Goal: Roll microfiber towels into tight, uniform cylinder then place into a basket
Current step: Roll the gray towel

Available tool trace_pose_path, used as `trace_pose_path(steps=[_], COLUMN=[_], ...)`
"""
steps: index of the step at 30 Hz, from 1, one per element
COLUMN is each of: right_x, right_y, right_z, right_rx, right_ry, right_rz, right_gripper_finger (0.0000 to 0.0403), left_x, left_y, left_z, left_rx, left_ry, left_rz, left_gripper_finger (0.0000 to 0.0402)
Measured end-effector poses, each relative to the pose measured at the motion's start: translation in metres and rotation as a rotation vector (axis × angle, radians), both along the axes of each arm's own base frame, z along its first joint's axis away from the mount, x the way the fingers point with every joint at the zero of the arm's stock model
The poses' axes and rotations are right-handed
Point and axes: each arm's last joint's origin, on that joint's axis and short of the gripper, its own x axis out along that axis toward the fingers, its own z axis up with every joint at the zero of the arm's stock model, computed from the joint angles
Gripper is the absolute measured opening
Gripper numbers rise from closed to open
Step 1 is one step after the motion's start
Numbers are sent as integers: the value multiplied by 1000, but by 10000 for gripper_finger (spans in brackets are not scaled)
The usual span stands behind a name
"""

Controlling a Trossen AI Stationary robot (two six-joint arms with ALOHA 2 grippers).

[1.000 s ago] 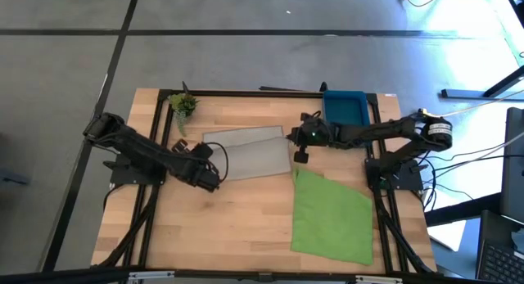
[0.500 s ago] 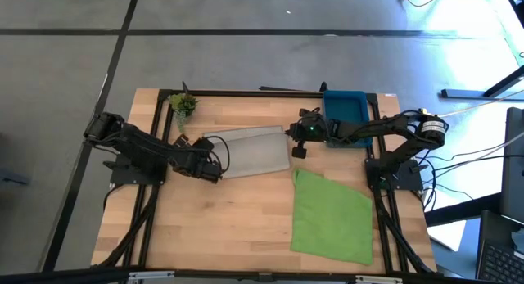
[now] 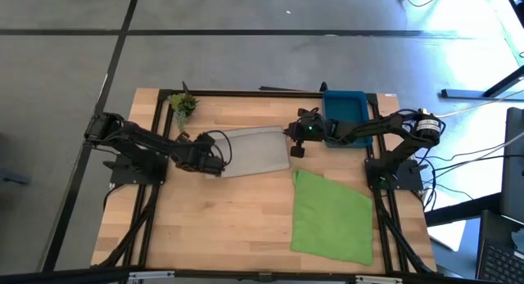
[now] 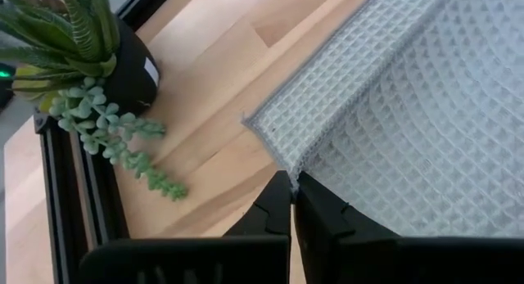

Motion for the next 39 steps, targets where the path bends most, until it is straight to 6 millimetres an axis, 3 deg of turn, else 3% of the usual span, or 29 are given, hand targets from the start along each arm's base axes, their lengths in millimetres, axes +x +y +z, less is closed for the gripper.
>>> trace_pose_path(steps=[5,13,17,26,39], right_x=[0,0,3,13,20], right_y=[0,0,10,46,60], right_z=[0,0,2,-2,-36], right_rx=[1,4,48,177,234], right_ry=[0,-2,-25,-39,57], right_rz=[-1,-3,47,326,344], right_gripper_finger=[80,156,178,173,167], left_x=[0,0,3,18,27], left_y=[5,11,10,-14,-35], left_z=[0,0,-1,0,-8], left_rx=[-2,-3,-22,-57,-83], left_ry=[-1,-4,-40,-156,-207], left_rz=[25,54,57,-112,-186], left_gripper_finger=[18,89,95,93,94])
